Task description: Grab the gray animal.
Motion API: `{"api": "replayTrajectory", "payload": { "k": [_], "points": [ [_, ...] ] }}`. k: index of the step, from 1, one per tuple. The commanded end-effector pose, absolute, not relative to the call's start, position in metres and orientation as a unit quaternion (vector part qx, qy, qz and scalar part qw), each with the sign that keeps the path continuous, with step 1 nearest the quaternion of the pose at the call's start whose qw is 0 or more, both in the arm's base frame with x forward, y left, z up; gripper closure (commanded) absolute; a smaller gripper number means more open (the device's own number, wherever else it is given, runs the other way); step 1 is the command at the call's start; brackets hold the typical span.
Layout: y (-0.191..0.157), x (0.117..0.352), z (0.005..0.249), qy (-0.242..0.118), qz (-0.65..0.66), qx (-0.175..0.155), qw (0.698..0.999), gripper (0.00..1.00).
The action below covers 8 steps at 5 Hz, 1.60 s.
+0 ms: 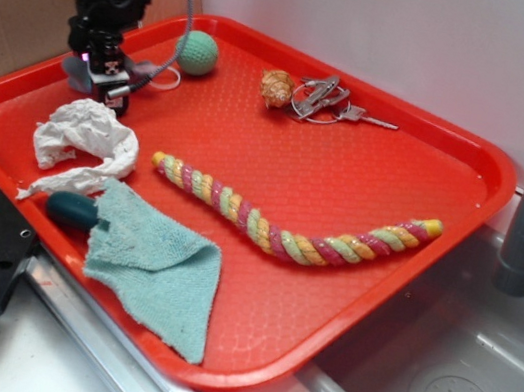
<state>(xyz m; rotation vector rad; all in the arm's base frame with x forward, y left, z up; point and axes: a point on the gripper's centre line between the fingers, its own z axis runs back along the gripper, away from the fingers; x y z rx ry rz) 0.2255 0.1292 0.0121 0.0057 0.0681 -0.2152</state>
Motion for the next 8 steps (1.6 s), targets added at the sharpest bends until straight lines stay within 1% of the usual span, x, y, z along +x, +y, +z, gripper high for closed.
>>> {"api": "replayTrajectory", "payload": {
  "k": [1, 2, 3, 4, 5, 6, 7, 8],
  "points": [
    [0.099, 0.234, 0.05, -0.009, -0.092, 0.022, 0.995, 1.0],
    [0.079, 0.237, 0.091, -0.023, -0.075, 0.033, 0.996, 1.0],
    [0.043, 0.234, 0.141, -0.036, -0.062, 0.022, 0.997, 1.0],
    [0.008, 0.229, 0.174, -0.019, -0.063, 0.009, 0.998, 1.0],
    [-0.007, 0.226, 0.183, -0.011, -0.081, 0.001, 0.997, 1.0],
    [0.006, 0.223, 0.184, -0.034, -0.091, -0.007, 0.995, 1.0],
    [0.012, 0.213, 0.191, -0.048, -0.103, -0.033, 0.993, 1.0],
    [0.016, 0.205, 0.195, -0.046, -0.106, -0.029, 0.993, 1.0]
  ]
}}
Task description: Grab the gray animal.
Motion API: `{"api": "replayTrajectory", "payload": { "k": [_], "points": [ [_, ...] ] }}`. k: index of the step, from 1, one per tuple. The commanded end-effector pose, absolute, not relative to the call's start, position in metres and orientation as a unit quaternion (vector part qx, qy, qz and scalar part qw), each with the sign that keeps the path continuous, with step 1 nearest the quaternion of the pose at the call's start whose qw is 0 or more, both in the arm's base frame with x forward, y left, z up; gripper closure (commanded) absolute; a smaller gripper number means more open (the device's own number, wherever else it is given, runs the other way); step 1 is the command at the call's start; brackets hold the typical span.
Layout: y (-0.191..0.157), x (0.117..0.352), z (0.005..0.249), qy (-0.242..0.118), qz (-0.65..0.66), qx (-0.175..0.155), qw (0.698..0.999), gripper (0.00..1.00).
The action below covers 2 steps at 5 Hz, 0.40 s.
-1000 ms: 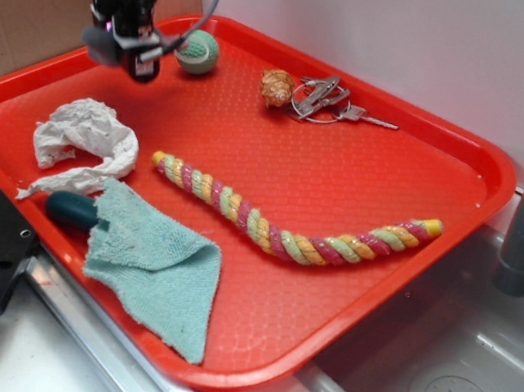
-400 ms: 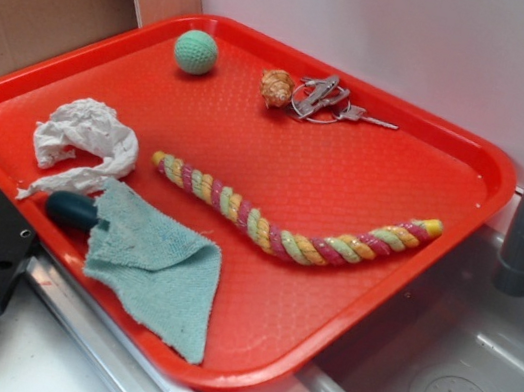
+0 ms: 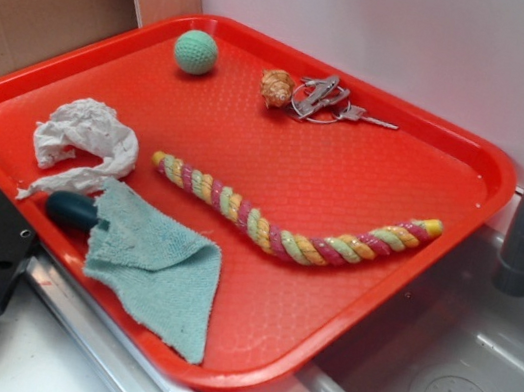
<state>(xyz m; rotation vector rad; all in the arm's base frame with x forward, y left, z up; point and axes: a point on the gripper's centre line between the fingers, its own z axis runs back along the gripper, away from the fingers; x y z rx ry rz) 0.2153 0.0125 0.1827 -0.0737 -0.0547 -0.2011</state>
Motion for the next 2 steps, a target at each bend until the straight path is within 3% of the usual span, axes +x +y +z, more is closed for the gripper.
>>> {"api": "replayTrajectory", "payload": {
  "k": [1, 2],
  "points": [
    [0.0273, 0.1994, 0.1952, -0.057, -0.107, -0.045, 0.992, 1.0],
    [0.0317, 0.1972, 0.1893, -0.05, -0.108, -0.029, 0.992, 1.0]
  ]
}}
